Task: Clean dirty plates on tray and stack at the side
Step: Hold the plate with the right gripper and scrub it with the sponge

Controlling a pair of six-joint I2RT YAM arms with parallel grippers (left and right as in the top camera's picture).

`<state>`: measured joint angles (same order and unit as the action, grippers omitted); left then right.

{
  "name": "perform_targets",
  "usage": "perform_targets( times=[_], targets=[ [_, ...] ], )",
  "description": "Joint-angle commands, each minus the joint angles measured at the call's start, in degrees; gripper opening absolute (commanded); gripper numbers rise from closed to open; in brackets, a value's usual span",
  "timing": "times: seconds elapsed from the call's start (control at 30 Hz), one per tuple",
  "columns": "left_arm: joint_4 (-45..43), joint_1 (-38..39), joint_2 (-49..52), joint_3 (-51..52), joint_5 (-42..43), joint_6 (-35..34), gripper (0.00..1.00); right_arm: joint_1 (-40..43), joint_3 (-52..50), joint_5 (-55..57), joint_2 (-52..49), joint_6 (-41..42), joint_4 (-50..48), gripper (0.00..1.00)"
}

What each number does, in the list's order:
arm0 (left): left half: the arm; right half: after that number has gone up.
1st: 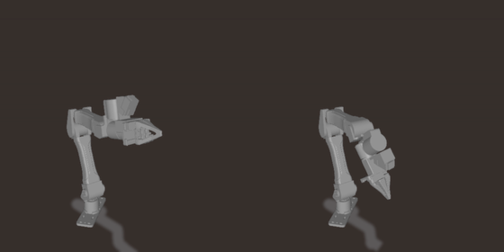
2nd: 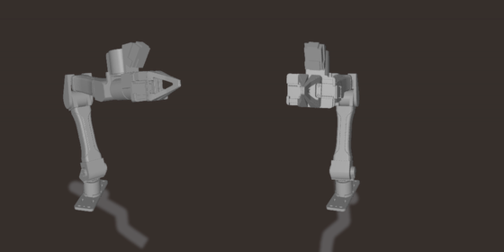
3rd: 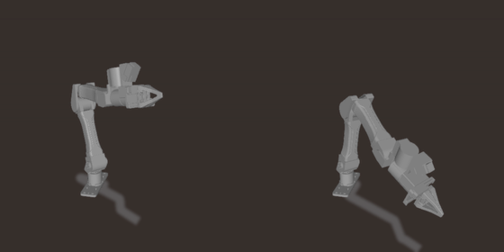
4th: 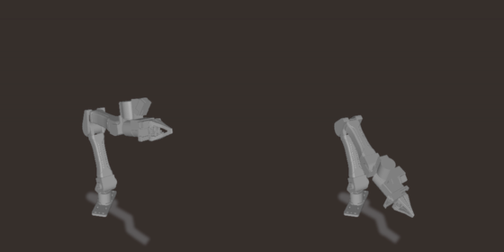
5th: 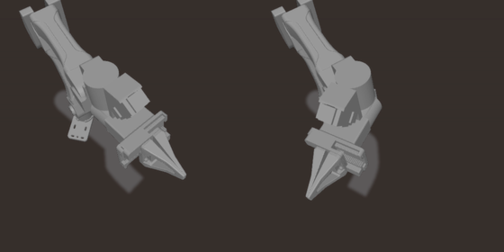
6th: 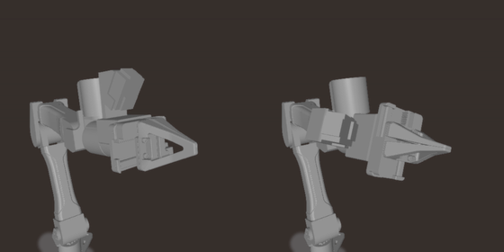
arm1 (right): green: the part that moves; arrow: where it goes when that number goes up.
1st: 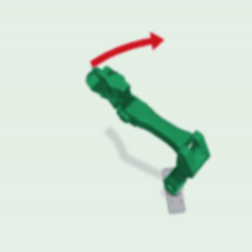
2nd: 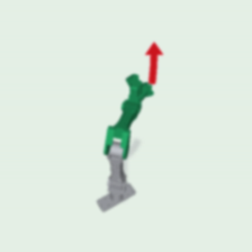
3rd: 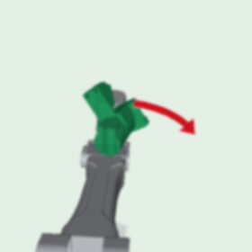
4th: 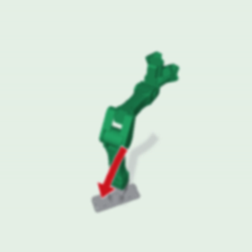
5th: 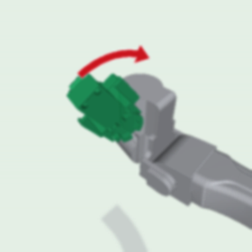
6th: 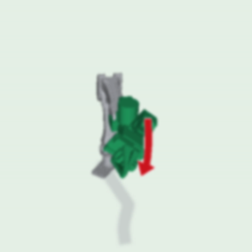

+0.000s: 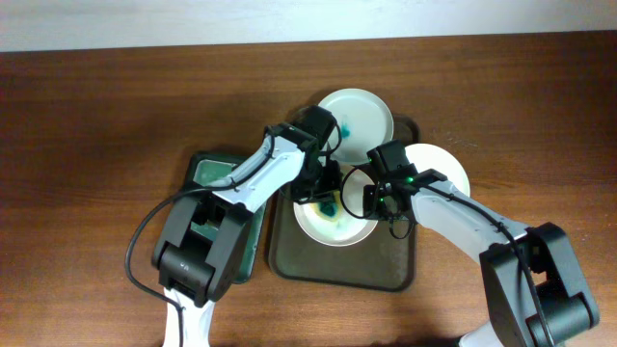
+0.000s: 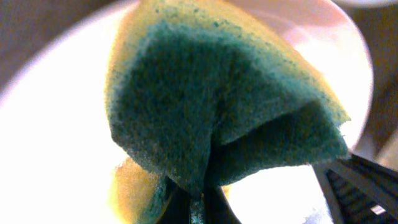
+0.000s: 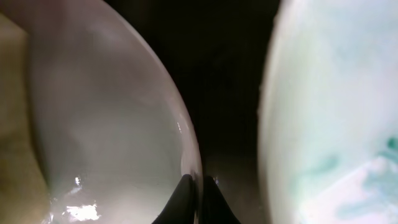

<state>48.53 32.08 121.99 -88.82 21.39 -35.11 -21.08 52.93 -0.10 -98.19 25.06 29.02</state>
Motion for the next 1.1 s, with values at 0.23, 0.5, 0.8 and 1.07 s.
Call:
perform_targets(
  times=[0.23, 0.5, 0.8, 1.07],
  targets=[
    [5.2, 3.0, 2.7, -0.4, 14.7, 5.2, 0.0, 0.2, -0.6, 2.4, -0.8, -1.0, 0.7, 0.05],
    [14.4, -0.7, 2.1, -1.9, -23.2, 2.1, 0.0, 0.2, -0.6, 2.6, -0.8, -1.2, 0.8, 0.04],
    [5.9, -0.7, 3.4, -4.8, -8.0, 2.4, 0.0, 0.2, -0.6, 2.8, -0.8, -1.2, 0.7, 0.05],
    [-0.5, 4.8, 5.7, -4.7, 12.5, 2.4, 0.0, 0.2, -0.6, 3.0, -0.8, -1.3, 0.8, 0.04]
  ],
)
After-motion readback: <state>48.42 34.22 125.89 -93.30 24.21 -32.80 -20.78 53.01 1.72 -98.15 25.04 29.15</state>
